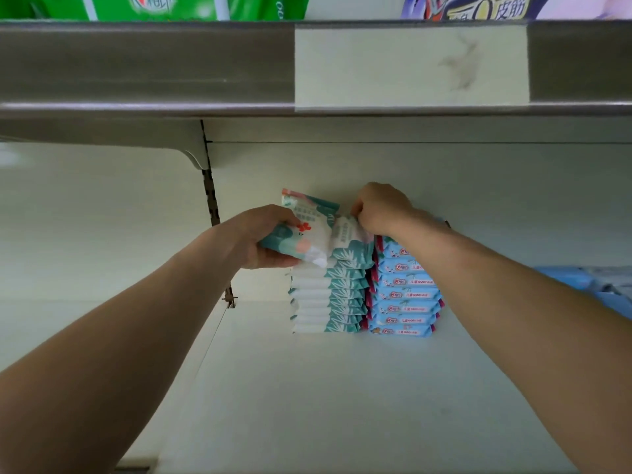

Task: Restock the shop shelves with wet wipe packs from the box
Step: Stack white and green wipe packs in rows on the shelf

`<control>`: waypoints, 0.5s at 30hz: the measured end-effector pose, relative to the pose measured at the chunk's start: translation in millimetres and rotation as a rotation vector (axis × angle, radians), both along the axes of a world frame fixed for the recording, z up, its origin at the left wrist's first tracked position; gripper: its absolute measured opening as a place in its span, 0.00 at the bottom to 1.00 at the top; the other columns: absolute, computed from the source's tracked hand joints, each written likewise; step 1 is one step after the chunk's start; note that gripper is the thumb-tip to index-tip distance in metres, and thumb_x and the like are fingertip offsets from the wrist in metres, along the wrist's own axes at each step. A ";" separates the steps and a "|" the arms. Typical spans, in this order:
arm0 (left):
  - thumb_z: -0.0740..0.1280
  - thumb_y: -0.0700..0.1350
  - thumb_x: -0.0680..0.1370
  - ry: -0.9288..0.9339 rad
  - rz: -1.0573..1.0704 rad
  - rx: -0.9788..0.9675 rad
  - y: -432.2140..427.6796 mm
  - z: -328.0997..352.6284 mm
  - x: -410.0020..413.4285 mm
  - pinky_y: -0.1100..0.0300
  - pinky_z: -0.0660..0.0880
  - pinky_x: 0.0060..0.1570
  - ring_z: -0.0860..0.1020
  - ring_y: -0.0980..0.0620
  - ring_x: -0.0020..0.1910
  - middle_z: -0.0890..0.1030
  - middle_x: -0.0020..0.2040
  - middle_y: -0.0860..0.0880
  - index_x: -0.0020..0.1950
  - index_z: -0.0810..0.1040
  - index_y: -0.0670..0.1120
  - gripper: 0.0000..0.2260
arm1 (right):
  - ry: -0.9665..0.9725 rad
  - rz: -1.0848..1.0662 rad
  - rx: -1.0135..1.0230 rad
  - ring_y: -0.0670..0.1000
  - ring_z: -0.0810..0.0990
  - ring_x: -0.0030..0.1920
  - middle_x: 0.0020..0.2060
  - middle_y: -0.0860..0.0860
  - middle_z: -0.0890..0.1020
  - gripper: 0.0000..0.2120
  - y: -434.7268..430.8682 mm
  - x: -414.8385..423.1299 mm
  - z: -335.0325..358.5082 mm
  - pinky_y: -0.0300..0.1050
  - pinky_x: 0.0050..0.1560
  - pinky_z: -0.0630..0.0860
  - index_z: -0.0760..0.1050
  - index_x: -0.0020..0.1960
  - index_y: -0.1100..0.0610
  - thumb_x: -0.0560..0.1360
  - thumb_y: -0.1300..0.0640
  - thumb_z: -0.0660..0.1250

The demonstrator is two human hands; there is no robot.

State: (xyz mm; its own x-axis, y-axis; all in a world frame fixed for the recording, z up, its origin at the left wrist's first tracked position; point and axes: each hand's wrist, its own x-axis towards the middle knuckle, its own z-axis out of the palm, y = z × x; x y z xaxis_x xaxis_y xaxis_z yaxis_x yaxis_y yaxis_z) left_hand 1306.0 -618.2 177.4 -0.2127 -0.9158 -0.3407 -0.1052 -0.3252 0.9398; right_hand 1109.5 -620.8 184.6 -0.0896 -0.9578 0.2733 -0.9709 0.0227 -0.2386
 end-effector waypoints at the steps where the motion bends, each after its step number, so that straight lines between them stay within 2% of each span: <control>1: 0.68 0.39 0.74 -0.015 0.003 0.004 -0.3 -0.3 0.5 0.50 0.82 0.38 0.82 0.43 0.48 0.80 0.57 0.41 0.57 0.75 0.43 0.12 | 0.051 -0.002 -0.011 0.58 0.80 0.51 0.52 0.56 0.83 0.15 -1.7 2.4 -2.1 0.44 0.47 0.75 0.81 0.55 0.57 0.72 0.68 0.64; 6: 0.69 0.42 0.74 -0.131 0.037 -0.002 -1.9 -6.6 5.7 0.54 0.80 0.35 0.82 0.45 0.43 0.81 0.52 0.43 0.60 0.75 0.45 0.15 | 0.253 0.012 -0.062 0.60 0.79 0.54 0.54 0.59 0.80 0.14 -2.8 16.1 -9.9 0.44 0.45 0.70 0.78 0.57 0.61 0.74 0.69 0.62; 10: 0.69 0.41 0.74 -0.034 0.109 -0.023 -5.0 -7.8 18.4 0.55 0.78 0.38 0.81 0.47 0.41 0.81 0.50 0.44 0.58 0.75 0.45 0.13 | 0.349 0.008 -0.082 0.58 0.78 0.54 0.53 0.57 0.81 0.13 1.0 19.9 -9.0 0.43 0.44 0.68 0.78 0.56 0.60 0.74 0.68 0.62; 13: 0.69 0.41 0.74 0.070 0.140 -0.003 -5.9 -8.7 28.2 0.58 0.78 0.33 0.80 0.48 0.37 0.81 0.48 0.43 0.57 0.75 0.44 0.12 | 0.174 0.079 -0.104 0.56 0.79 0.53 0.52 0.53 0.82 0.10 7.9 19.4 1.5 0.43 0.46 0.70 0.80 0.53 0.55 0.75 0.61 0.63; 15: 0.68 0.41 0.75 0.100 0.156 0.001 -5.9 -10.3 30.8 0.60 0.78 0.32 0.79 0.49 0.35 0.80 0.43 0.44 0.54 0.75 0.43 0.09 | -0.019 0.240 0.047 0.52 0.78 0.53 0.52 0.49 0.81 0.09 16.9 21.0 6.6 0.44 0.50 0.74 0.80 0.54 0.53 0.74 0.54 0.66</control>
State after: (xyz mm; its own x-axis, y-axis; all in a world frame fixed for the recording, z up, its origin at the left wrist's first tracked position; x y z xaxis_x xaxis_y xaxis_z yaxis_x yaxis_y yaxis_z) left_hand 1336.7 -624.1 167.1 -0.1010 -0.9401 -0.3256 0.0410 -0.3309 0.9428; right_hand 1130.5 -603.9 191.2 0.1377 -0.9639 0.2279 -0.9451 -0.1967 -0.2608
